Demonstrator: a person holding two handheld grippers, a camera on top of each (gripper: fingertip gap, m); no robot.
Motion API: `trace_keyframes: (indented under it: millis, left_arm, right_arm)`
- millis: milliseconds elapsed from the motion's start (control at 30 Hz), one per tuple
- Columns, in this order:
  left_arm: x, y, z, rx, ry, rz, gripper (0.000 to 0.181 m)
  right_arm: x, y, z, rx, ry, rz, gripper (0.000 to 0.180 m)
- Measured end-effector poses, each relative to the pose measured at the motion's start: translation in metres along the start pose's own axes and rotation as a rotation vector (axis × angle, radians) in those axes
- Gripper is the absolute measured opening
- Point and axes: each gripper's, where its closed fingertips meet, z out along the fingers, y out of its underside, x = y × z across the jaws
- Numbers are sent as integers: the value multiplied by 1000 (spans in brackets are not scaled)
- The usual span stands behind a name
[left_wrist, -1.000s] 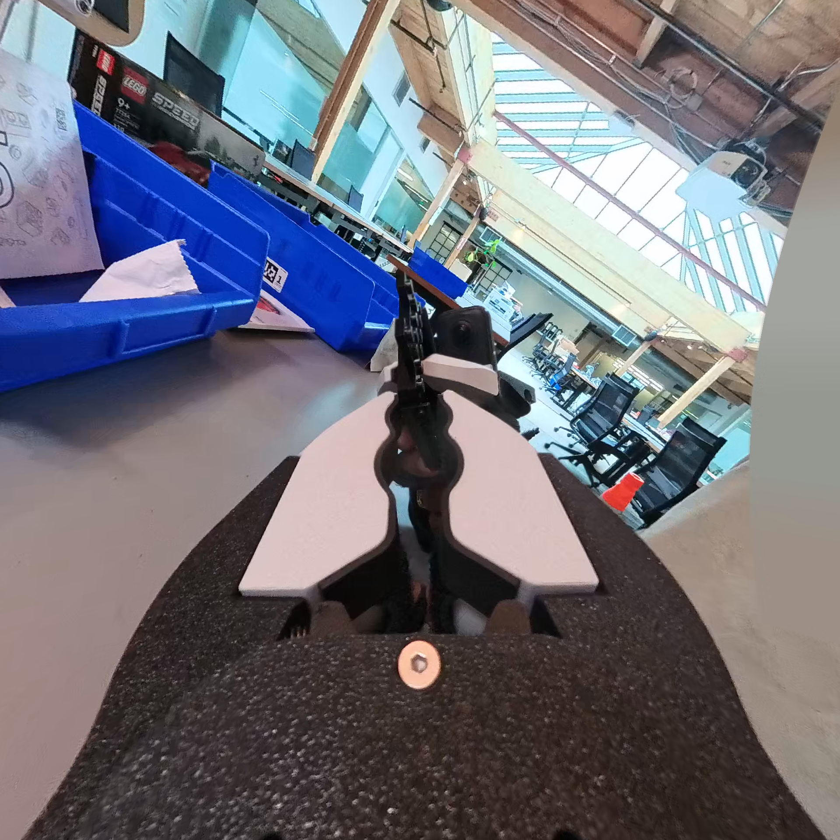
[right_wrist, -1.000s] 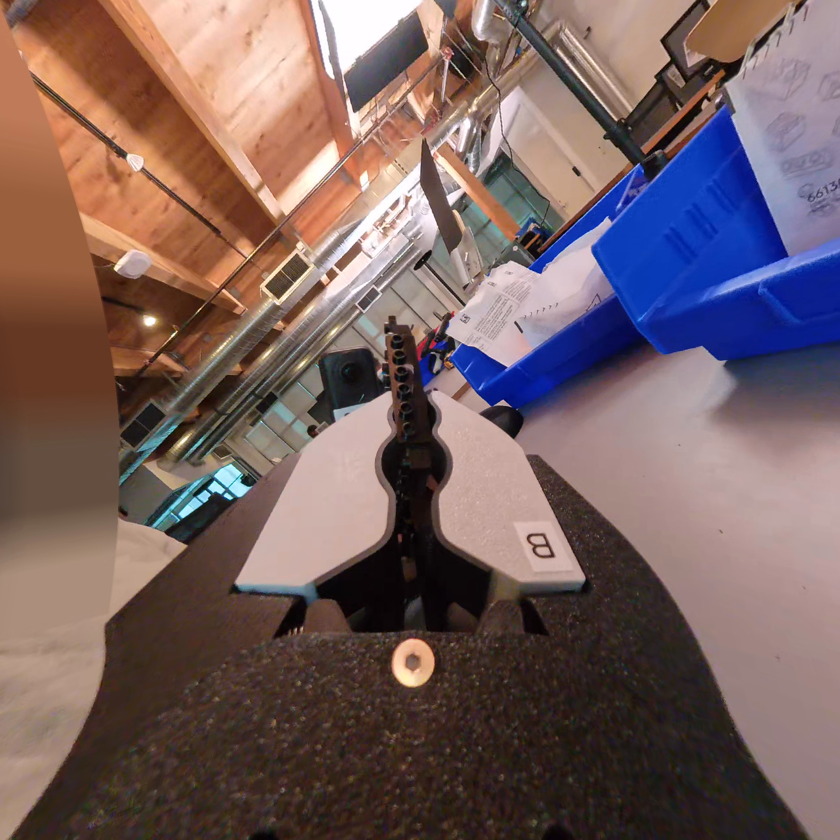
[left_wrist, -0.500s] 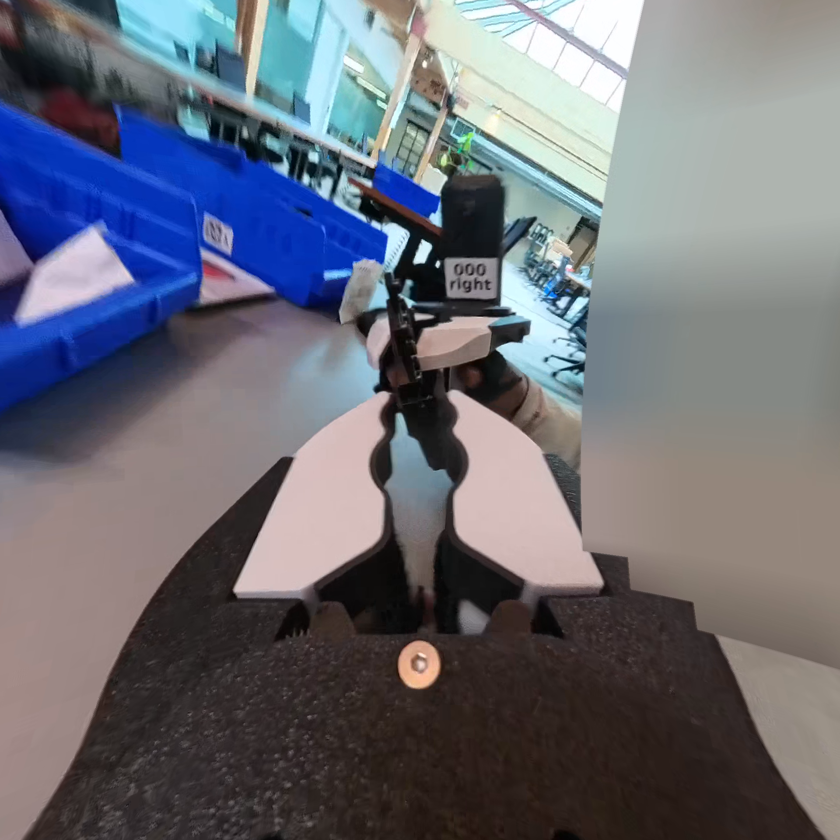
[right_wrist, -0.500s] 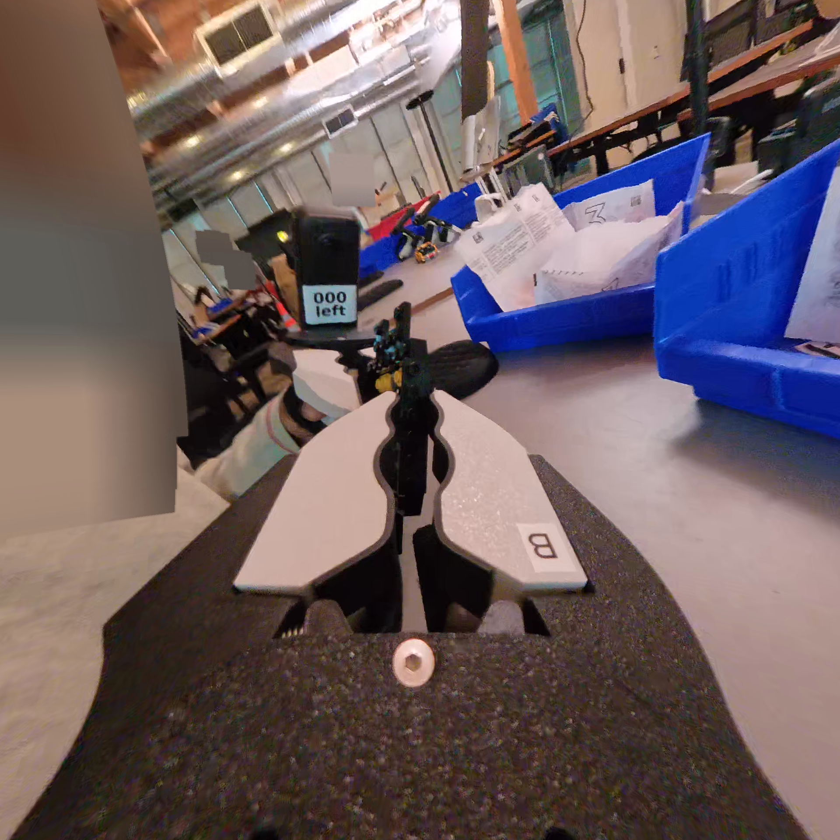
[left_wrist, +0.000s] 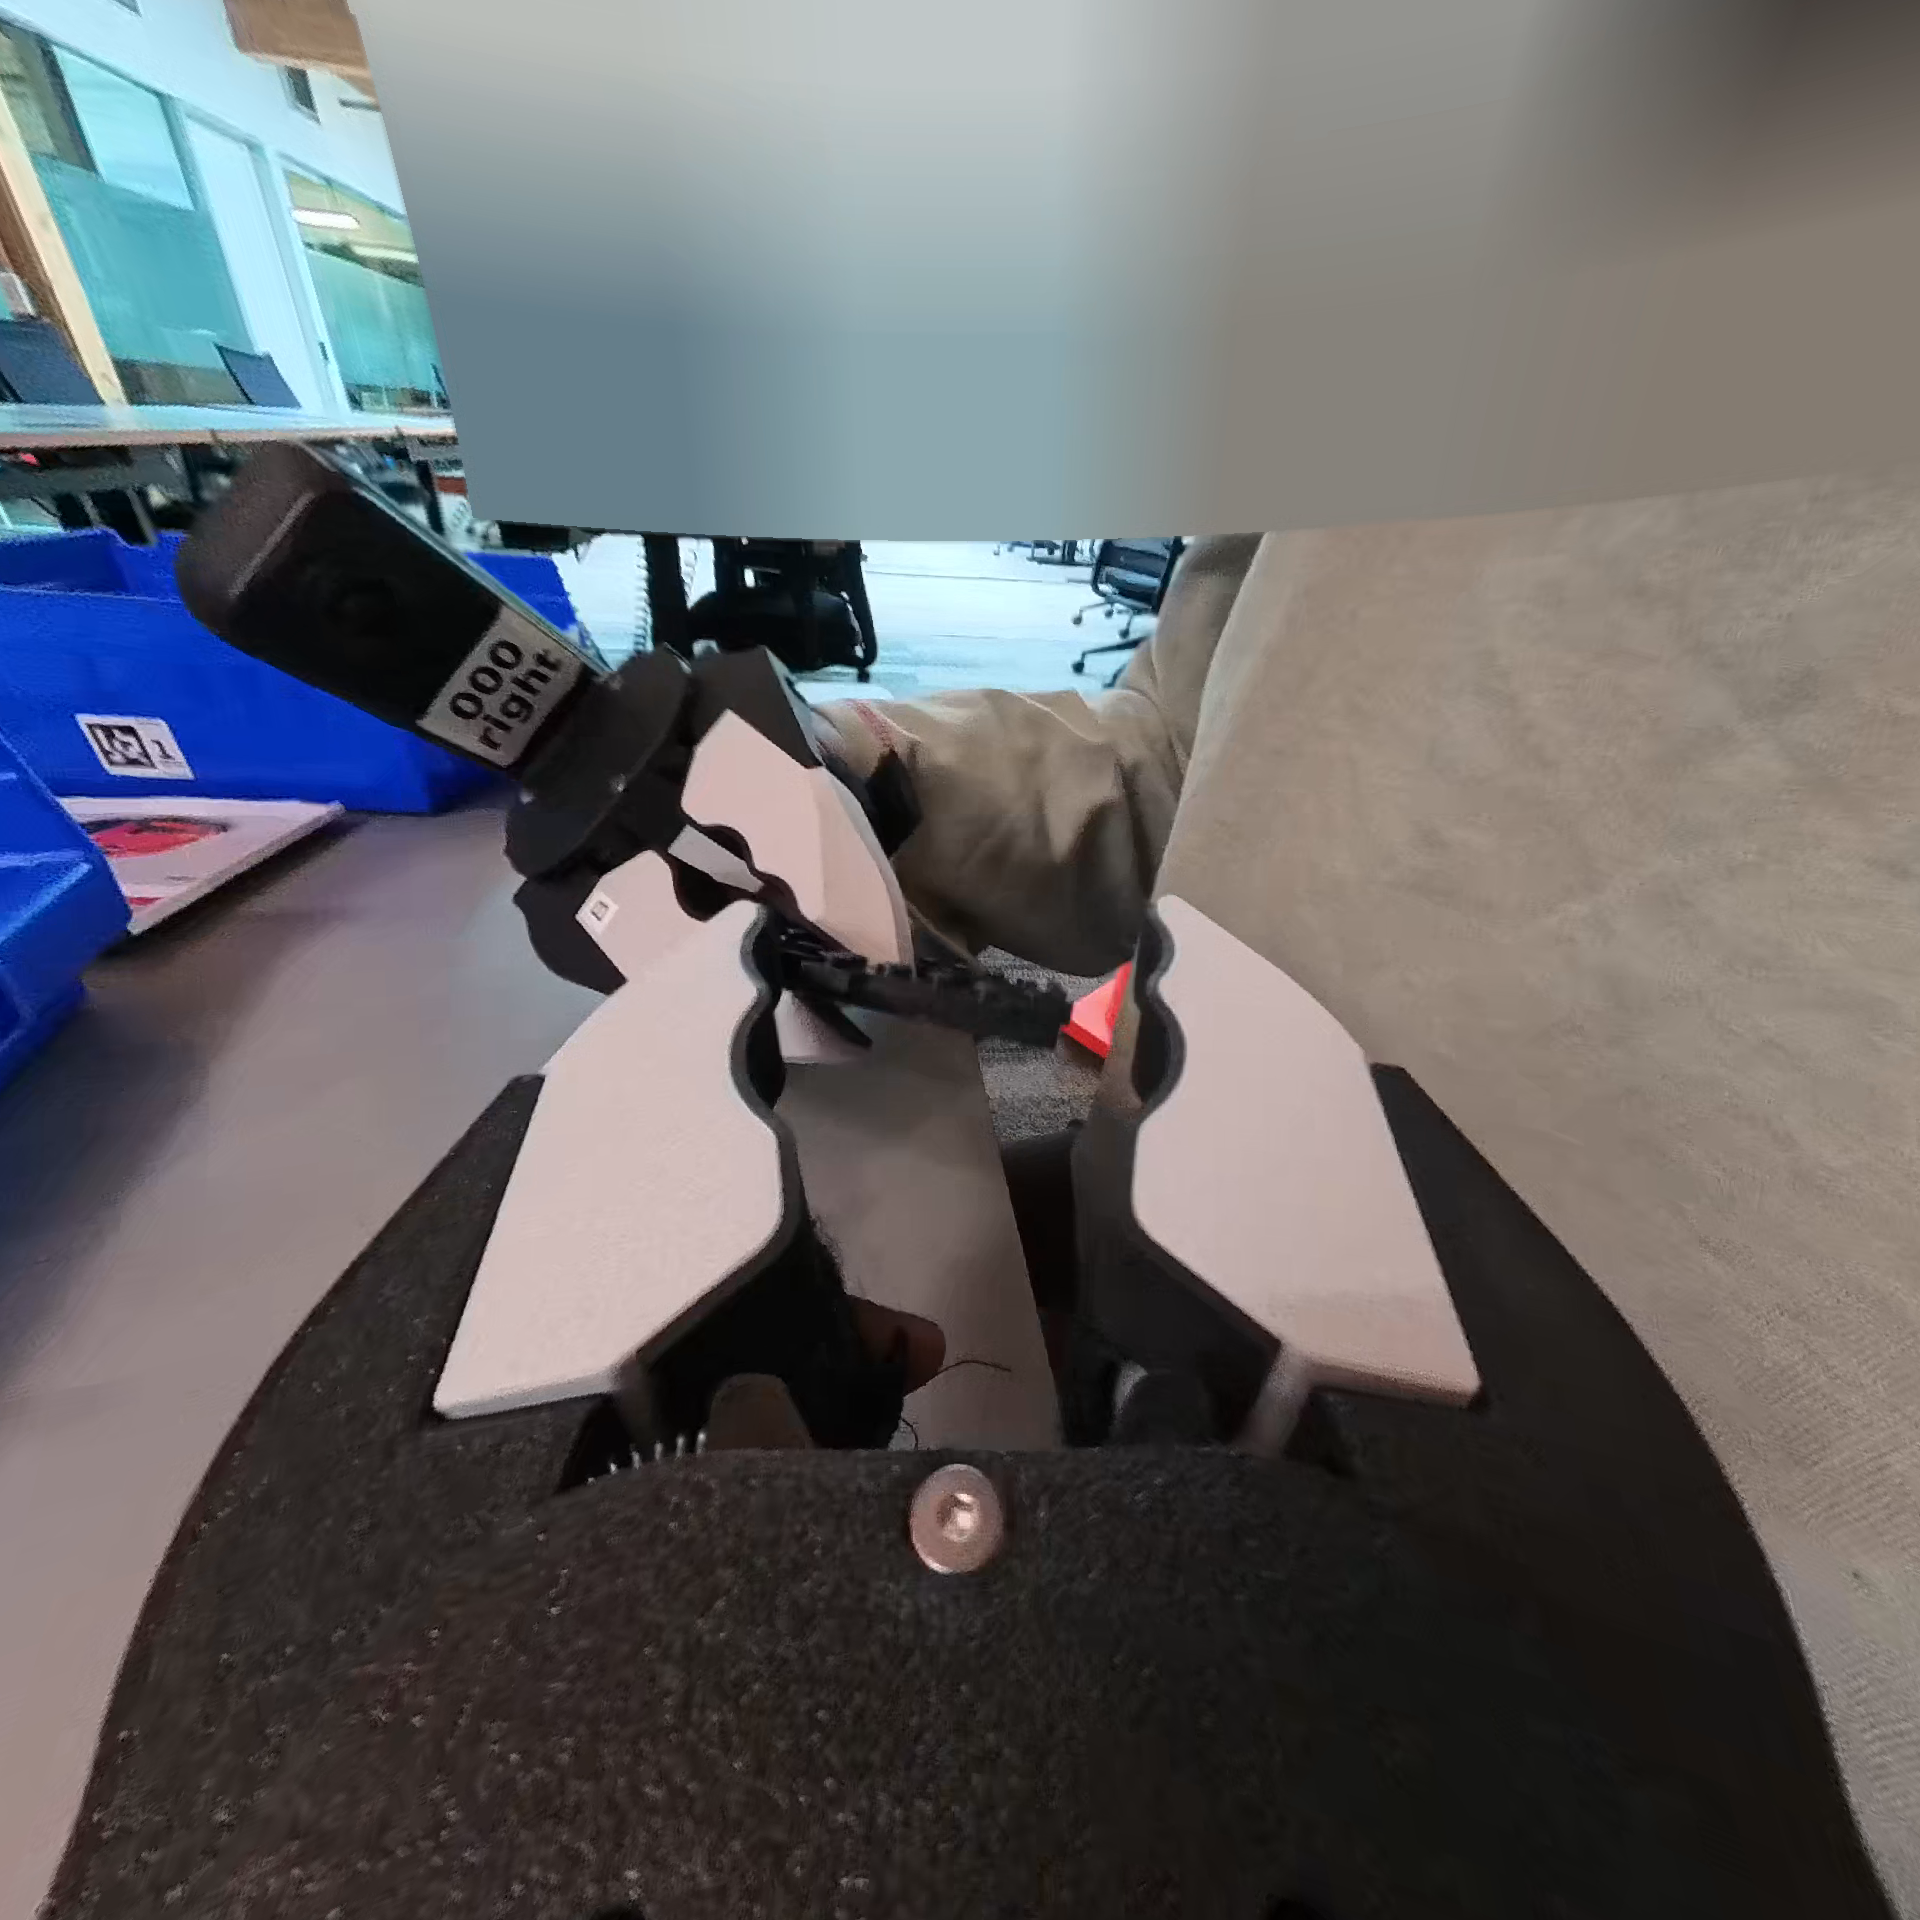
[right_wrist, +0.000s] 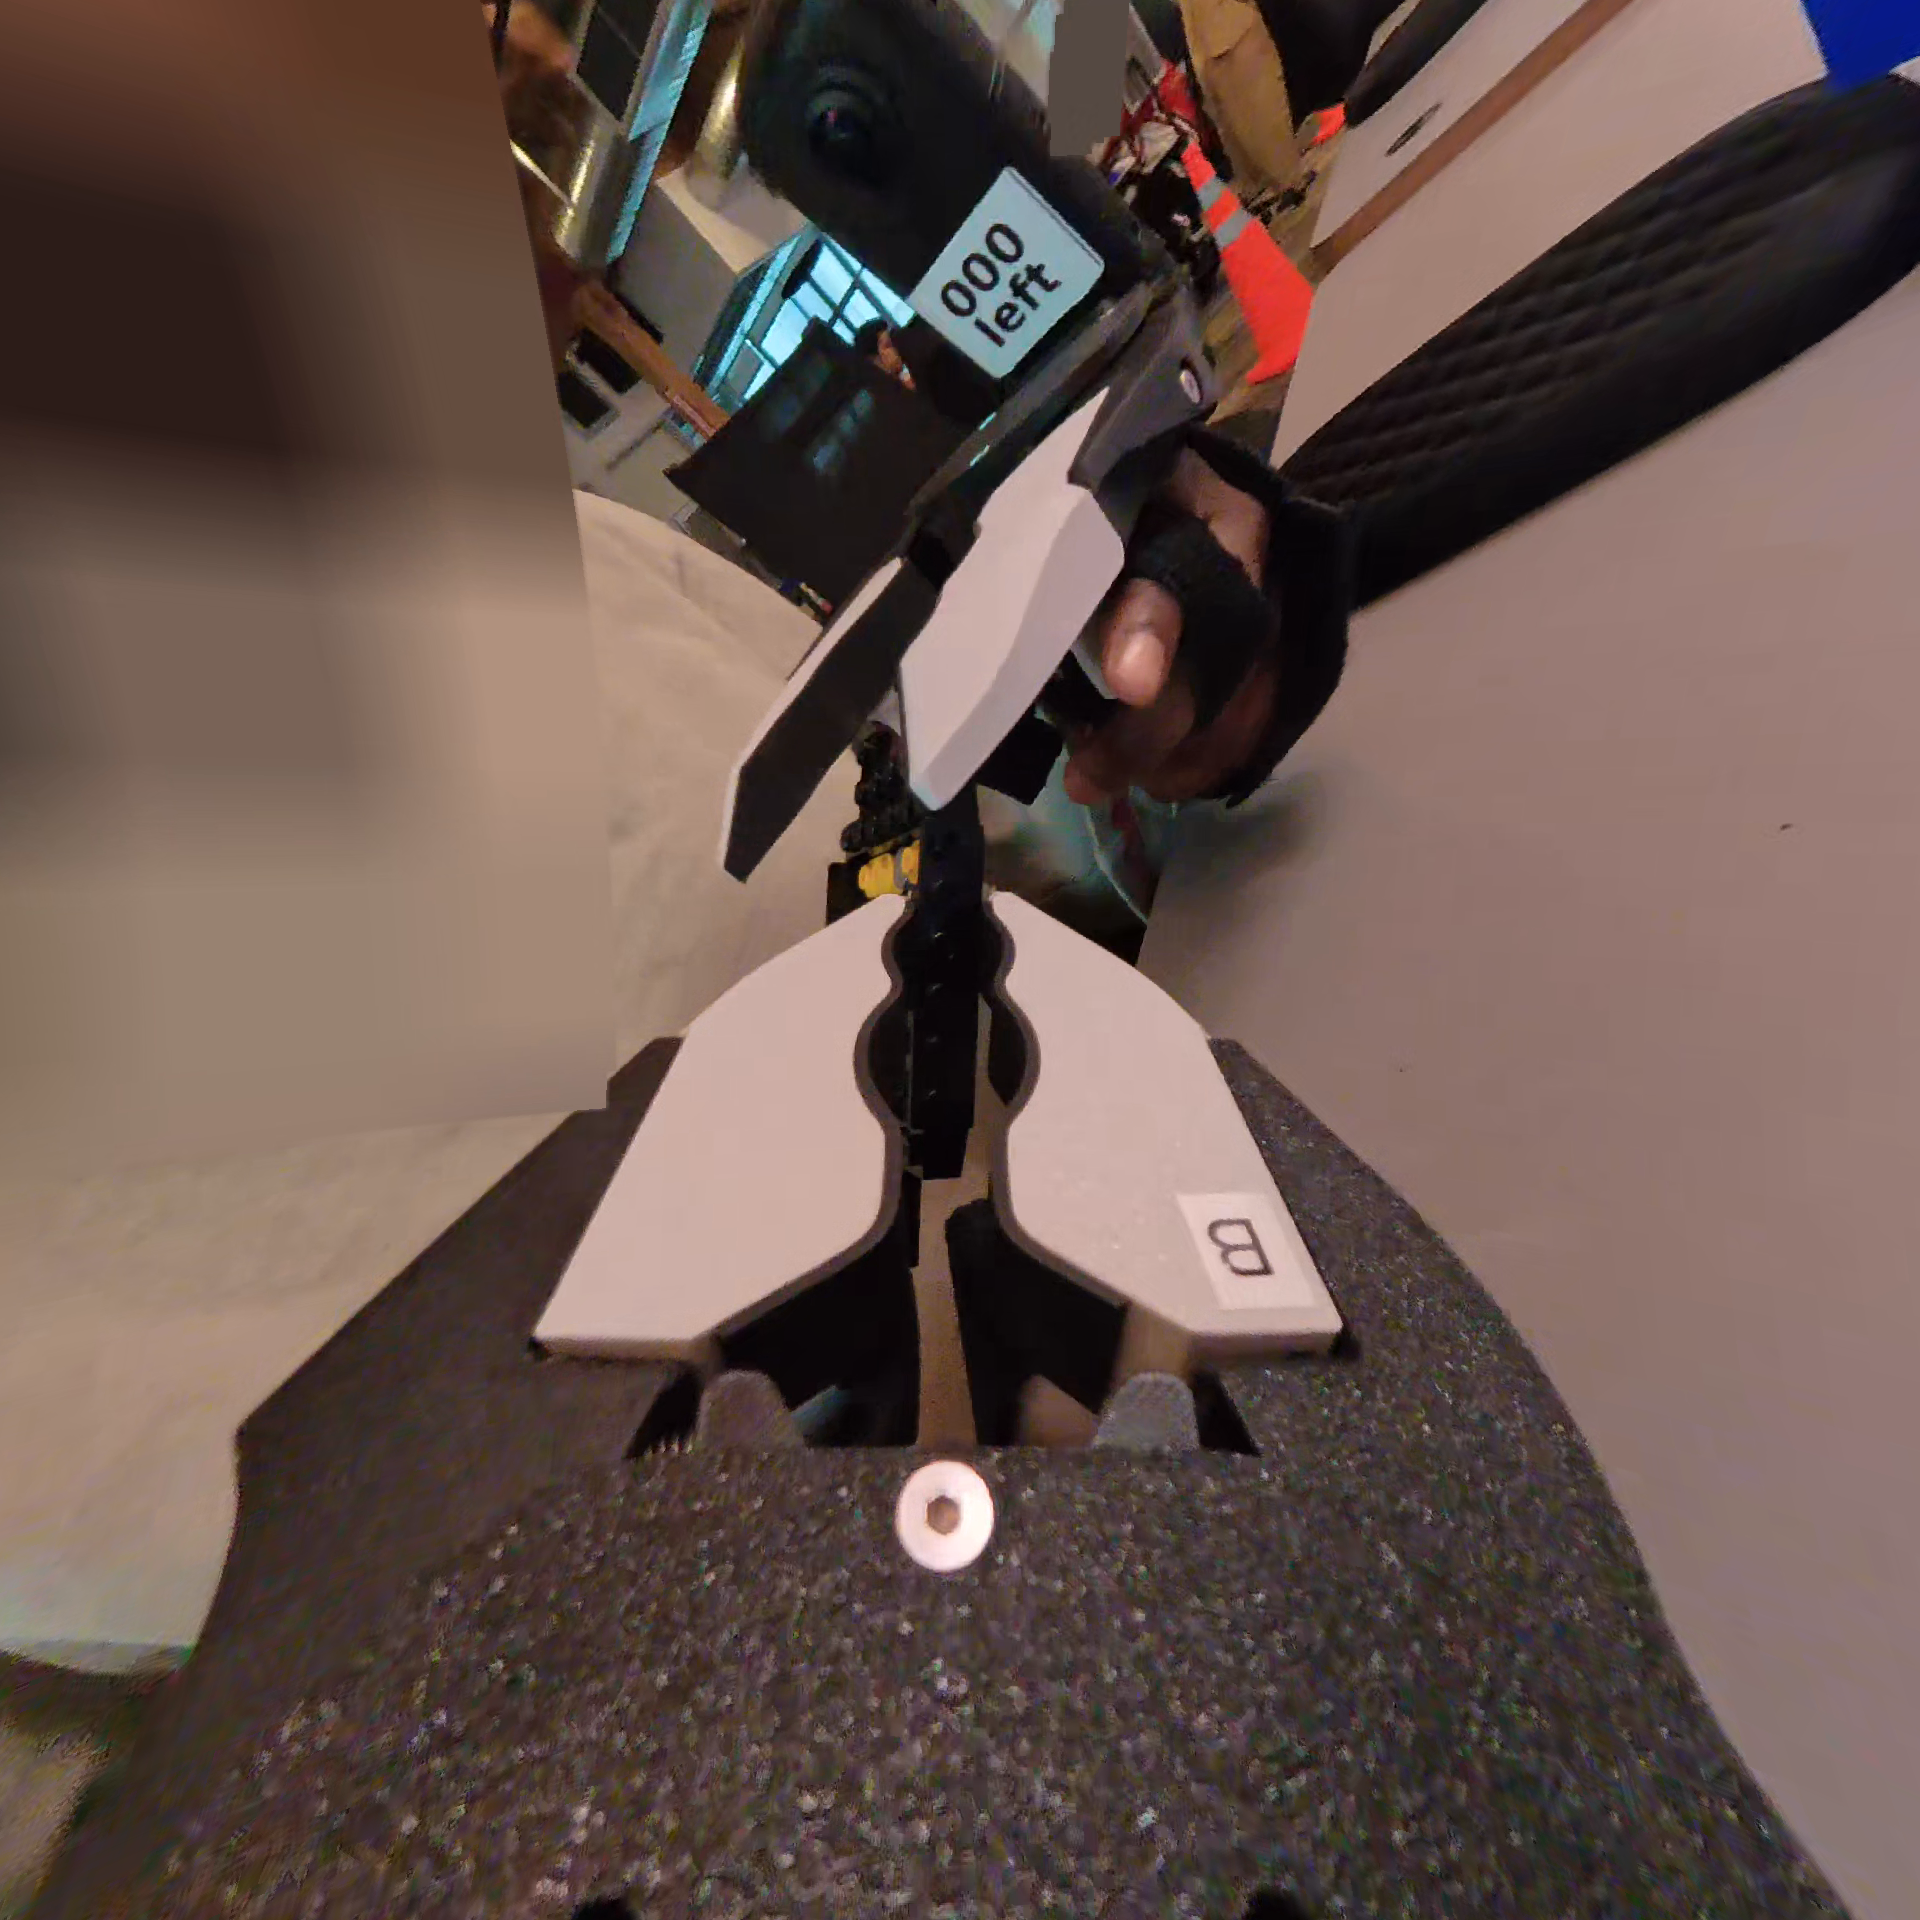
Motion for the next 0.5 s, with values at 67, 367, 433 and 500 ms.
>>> trace_keyframes:
  millis: [67,367,433,500]
  left_arm:
    - [-1,8,1,-37,-17,-3,68]
    - [-5,21,2,-86,-35,-11,57]
    - [-6,22,3,-95,-40,-11,58]
    - [-11,19,2,-79,-70,9,57]
  right_arm:
    - [-3,2,2,-15,-33,9,11]
    - [-1,8,2,-51,-44,25,11]
    - [0,8,3,-57,-41,33,11]
    - [3,6,1,-31,-39,25,11]
